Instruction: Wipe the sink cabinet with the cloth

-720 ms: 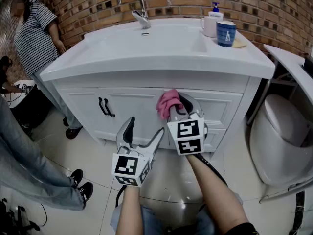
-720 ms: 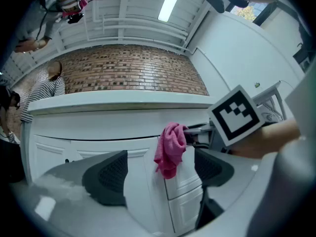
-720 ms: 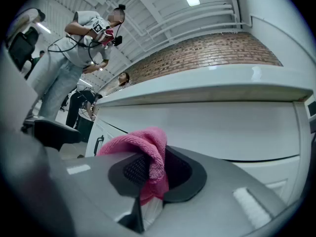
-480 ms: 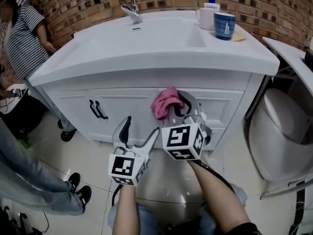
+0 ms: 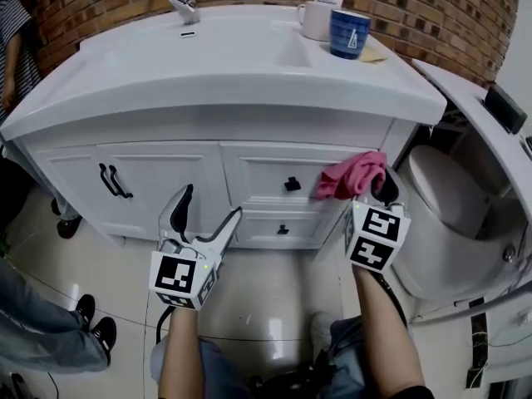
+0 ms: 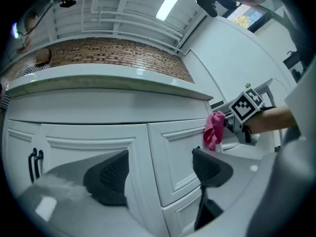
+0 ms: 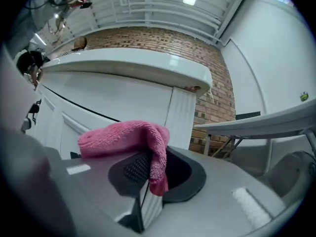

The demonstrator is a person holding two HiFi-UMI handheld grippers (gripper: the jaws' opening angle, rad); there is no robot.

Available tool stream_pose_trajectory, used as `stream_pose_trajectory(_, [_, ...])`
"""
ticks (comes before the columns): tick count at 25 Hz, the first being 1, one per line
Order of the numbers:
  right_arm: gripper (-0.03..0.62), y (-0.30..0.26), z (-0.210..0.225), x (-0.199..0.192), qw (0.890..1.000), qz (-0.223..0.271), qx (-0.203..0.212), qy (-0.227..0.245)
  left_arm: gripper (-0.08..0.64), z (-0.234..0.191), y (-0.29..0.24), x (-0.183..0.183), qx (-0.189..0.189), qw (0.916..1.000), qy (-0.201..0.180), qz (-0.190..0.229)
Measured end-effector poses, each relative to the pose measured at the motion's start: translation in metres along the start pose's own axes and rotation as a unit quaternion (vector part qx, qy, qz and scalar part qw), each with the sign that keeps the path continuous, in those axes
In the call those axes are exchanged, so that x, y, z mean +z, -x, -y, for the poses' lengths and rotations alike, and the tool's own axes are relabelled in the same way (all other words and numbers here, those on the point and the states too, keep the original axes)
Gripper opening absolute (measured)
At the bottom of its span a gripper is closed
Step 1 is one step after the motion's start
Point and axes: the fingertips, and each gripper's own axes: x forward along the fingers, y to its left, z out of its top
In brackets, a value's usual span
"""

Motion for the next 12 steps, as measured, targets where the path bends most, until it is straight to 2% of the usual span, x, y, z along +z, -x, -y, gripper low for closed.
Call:
stream_pose_trajectory(3, [0.052, 0.004, -0.023, 0.006, 0.999, 0.012, 0.027, -0.026, 0.412, 0.007, -0.003, 0.002, 0.006, 1.0000, 0.000, 0.001])
stream_pose_trajectory(6, [0.054, 0.014, -0.094, 0.028, 0.991, 0.043, 0.125, -0.031, 0.412, -0.002, 0.005, 0.010, 0.027, 0.9996, 0.004, 0.007])
stream_pose_trajectory(8, [0.054, 0.024, -0.158, 0.043, 0.977, 0.064, 0.205, 0.007, 0.411, -0.016, 0.017, 0.012, 0.051, 0.9986, 0.010, 0.010])
stream_pose_trajectory(10, [0.054, 0.034, -0.218, 0.048, 0.958, 0.072, 0.274, 0.053, 0.411, -0.030, 0.033, 0.015, 0.077, 0.9969, 0.013, 0.012])
stream_pose_trajectory(12, [0.054, 0.038, -0.264, 0.045, 0.942, 0.064, 0.319, 0.081, 0.400, -0.041, 0.046, 0.017, 0.094, 0.9955, 0.007, 0.011])
